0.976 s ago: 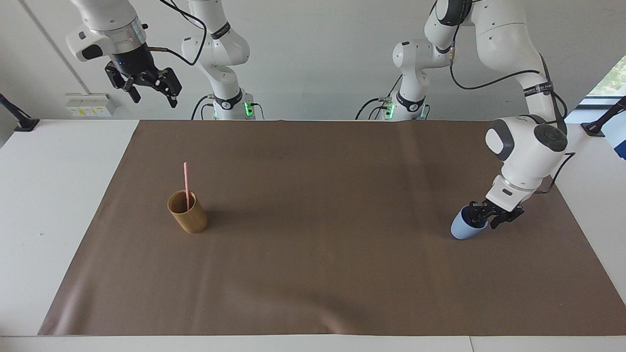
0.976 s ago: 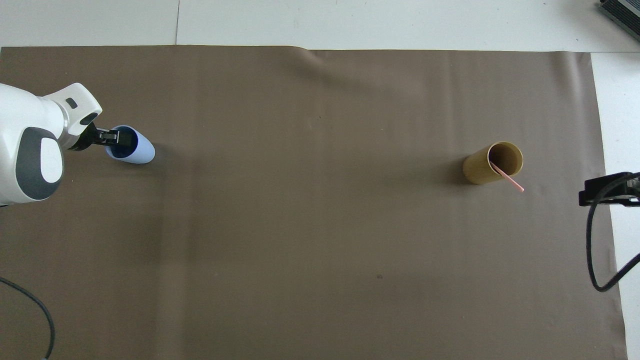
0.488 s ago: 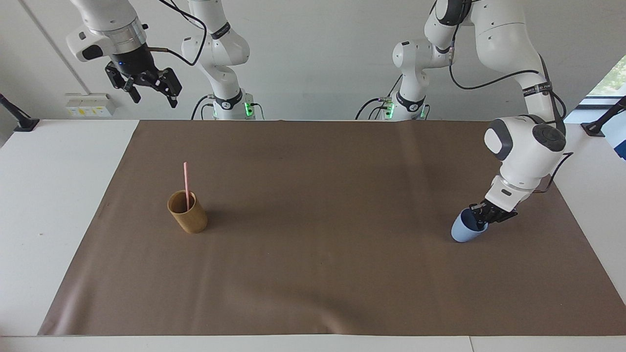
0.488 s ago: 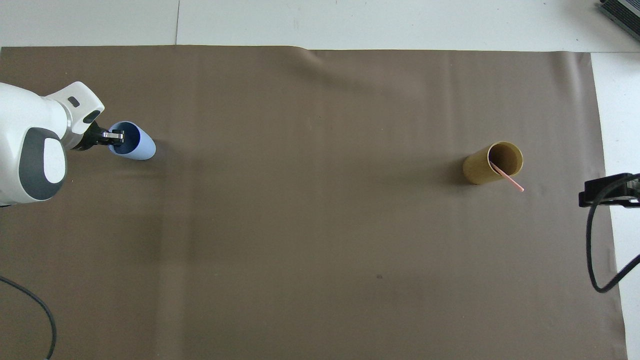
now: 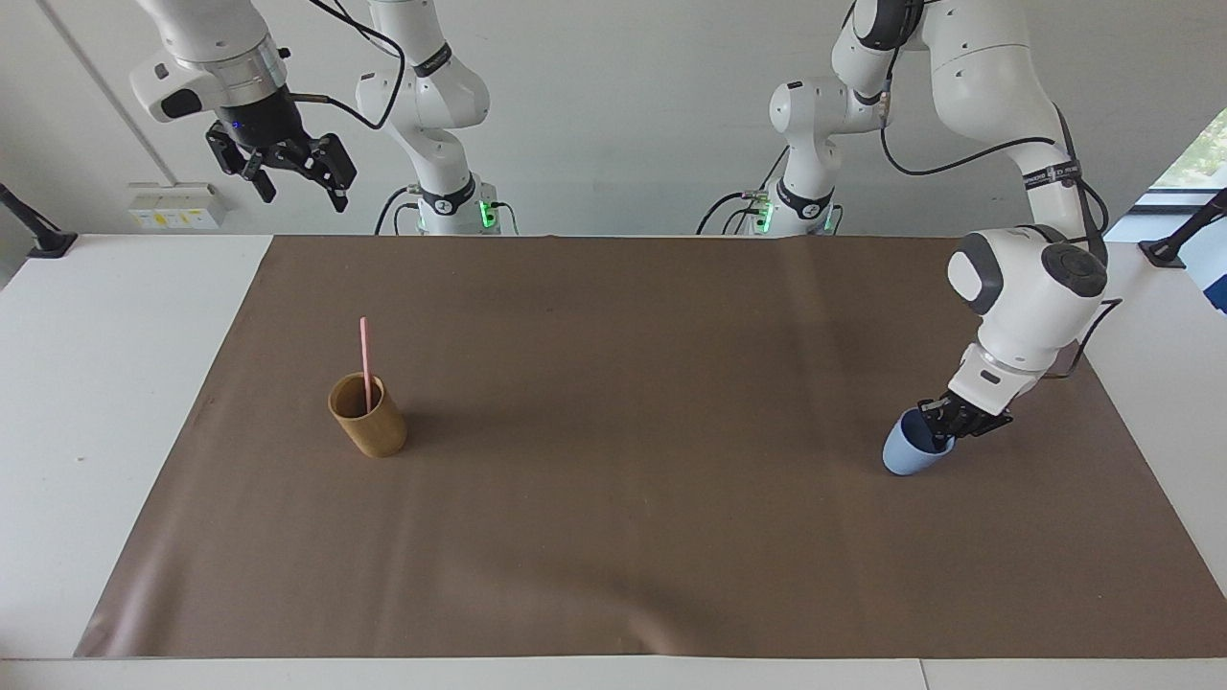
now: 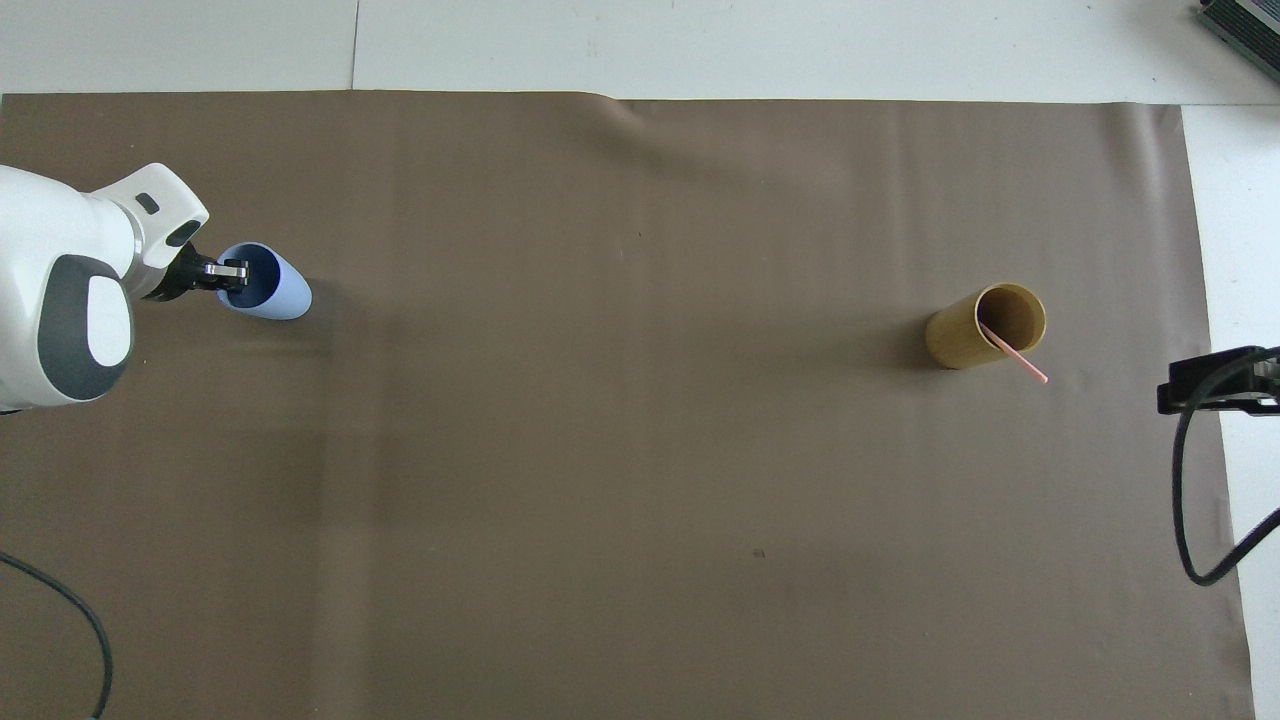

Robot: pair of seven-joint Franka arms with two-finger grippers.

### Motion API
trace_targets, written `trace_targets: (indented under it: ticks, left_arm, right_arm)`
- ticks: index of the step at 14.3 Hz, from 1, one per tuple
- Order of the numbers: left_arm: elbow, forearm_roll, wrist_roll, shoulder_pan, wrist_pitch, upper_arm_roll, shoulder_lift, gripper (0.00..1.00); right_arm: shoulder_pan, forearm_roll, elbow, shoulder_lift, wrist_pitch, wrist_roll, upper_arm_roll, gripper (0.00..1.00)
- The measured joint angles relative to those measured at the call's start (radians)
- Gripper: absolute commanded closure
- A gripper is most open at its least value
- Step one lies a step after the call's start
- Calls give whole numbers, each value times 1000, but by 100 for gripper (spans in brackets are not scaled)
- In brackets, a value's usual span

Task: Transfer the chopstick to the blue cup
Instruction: 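Lift the blue cup with the left gripper, then carry the blue cup to the table center and set it down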

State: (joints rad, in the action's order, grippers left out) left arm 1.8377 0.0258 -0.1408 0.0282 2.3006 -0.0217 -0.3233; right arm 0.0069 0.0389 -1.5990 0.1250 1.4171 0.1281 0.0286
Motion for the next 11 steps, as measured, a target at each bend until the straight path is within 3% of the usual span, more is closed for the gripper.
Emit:
trace_targets:
  ticks: [3,11]
  left_arm:
    - [-1,0,38,-56,0,-7,9,100]
    - [-1,-1,399,-367,1,-12,19,100]
  right_arm:
    - [0,0,0,0,0,0,1,0]
    - [-5,0,-6,3,0,0,4,0]
